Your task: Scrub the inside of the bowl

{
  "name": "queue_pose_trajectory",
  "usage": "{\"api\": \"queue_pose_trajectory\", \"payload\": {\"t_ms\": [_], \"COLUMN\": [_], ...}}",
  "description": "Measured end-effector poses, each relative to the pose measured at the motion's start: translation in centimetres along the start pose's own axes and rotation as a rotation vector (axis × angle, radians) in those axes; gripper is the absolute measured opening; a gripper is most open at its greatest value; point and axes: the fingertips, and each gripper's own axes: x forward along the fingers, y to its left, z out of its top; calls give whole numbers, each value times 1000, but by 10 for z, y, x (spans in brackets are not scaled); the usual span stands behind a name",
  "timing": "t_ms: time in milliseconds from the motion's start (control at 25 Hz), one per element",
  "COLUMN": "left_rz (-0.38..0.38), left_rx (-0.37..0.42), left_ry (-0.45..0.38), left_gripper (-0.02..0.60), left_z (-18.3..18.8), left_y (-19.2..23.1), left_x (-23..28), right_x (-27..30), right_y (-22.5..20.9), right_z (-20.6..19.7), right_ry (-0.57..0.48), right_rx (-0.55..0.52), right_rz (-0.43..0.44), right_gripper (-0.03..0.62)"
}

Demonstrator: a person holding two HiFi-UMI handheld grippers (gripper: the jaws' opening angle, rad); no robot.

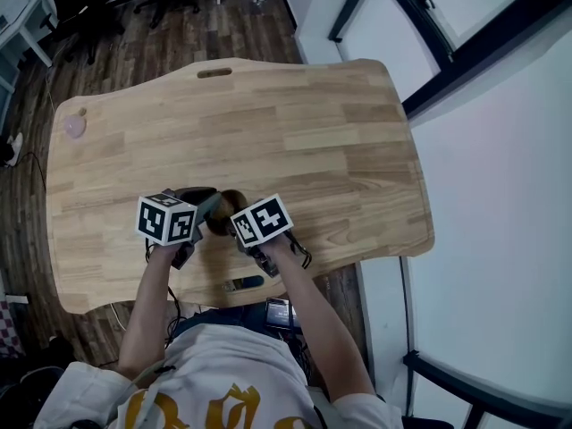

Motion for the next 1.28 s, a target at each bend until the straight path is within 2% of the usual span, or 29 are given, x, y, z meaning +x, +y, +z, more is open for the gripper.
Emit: {"api": "queue_pose_trajectory", "payload": {"t_ms": [200,400,480,560,680,800,880,1080,1280], "left_rz": [-3,-10,-11,-17,-36,-47,-49,-48,-51], "left_rx": [5,0,1,-1,-11,-9,-5,-9,-9], "left_ry": [-9,-14,-8,3,7,7,10,14,17], "left_gripper": [40,40,39,38,38,38,37,37,37], "left_z": [3,2,0,-3,-8,-7,-6,-7,-9], "left_y": [-2,-2,-2,-3,-9,-14,-15,-14,-16], "left_x": [0,0,2,5,9,12,13,12,12], "right_x": [3,4,2,-2,-10,-8,-8,-6,-6], "right_y": [7,12,7,-5,-14,-11,-14,-15,-16], "right_z": [0,-1,-4,-10,-14,-12,-12,-11,-13], "right_ry": [-19,-56,-51,9,143,218,253,305,321], "right_rx": [153,347,335,177,-179,-461,-605,-829,-937], "right_rz": [99,238,219,90,-118,-224,-293,-383,-420], "right_gripper": [130,130,130,130,130,130,130,130,130]}}
